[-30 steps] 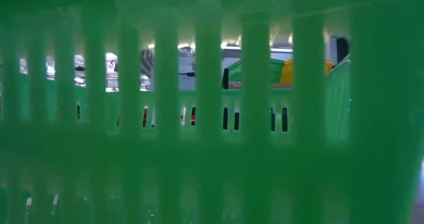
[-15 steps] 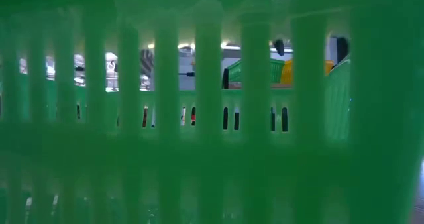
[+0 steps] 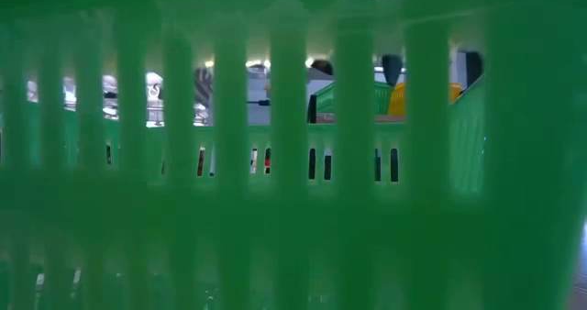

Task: Stack baskets on shelf by color
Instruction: Stack the top black bin on the black bin on the shelf

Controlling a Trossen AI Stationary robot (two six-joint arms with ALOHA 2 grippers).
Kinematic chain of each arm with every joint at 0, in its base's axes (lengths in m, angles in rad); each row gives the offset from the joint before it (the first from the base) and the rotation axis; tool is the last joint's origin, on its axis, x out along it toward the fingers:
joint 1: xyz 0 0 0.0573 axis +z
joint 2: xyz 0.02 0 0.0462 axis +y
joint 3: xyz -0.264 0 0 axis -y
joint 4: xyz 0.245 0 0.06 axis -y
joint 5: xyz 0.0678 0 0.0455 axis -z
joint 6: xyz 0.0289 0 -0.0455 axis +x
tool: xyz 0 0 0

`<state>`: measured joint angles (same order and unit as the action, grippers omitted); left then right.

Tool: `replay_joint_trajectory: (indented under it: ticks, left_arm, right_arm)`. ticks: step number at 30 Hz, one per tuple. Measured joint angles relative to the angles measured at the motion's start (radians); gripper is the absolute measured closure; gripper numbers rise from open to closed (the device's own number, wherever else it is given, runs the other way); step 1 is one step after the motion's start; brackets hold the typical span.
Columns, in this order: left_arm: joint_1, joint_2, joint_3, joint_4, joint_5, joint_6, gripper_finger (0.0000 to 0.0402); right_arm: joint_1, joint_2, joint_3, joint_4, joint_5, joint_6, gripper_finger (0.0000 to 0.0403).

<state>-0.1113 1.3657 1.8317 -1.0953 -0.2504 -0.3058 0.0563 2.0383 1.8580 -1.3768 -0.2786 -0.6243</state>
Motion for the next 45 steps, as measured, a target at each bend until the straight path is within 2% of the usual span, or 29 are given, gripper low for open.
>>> replay_joint_trajectory:
  ticks: [3, 5, 11, 16, 28, 32, 39, 45]
  left_arm:
    - [-0.001, -0.020, 0.000, 0.003, -0.011, 0.000, 0.0324]
    - [-0.007, -0.029, 0.000, 0.006, -0.022, 0.000, 0.0324]
    - [-0.010, -0.051, 0.001, 0.003, -0.026, 0.002, 0.0324]
    - [-0.010, -0.054, 0.000, 0.003, -0.026, 0.027, 0.0324]
    - [-0.010, -0.053, 0.000, -0.022, -0.026, 0.028, 0.0324]
    - [-0.010, -0.053, 0.000, -0.023, -0.026, 0.028, 0.0324]
    - [-0.010, -0.053, 0.000, -0.023, -0.026, 0.028, 0.0324]
    - [-0.010, -0.052, 0.000, -0.023, -0.026, 0.028, 0.0324]
  right_arm:
    - [0.001, 0.005, 0.000, 0.032, -0.067, 0.109, 0.0262]
    - [0.006, 0.013, -0.017, 0.078, -0.068, 0.155, 0.0262]
    - [0.015, 0.029, -0.118, 0.202, -0.042, 0.250, 0.0262]
    - [0.022, 0.029, -0.147, 0.275, 0.055, 0.326, 0.0262]
    - [0.031, 0.049, -0.148, 0.352, 0.067, 0.561, 0.0262]
    - [0.049, 0.074, -0.148, 0.385, 0.076, 0.602, 0.0262]
    - [0.066, 0.111, -0.148, 0.402, 0.216, 0.644, 0.0262]
    - [0.066, 0.156, -0.148, 0.403, 0.217, 0.647, 0.0262]
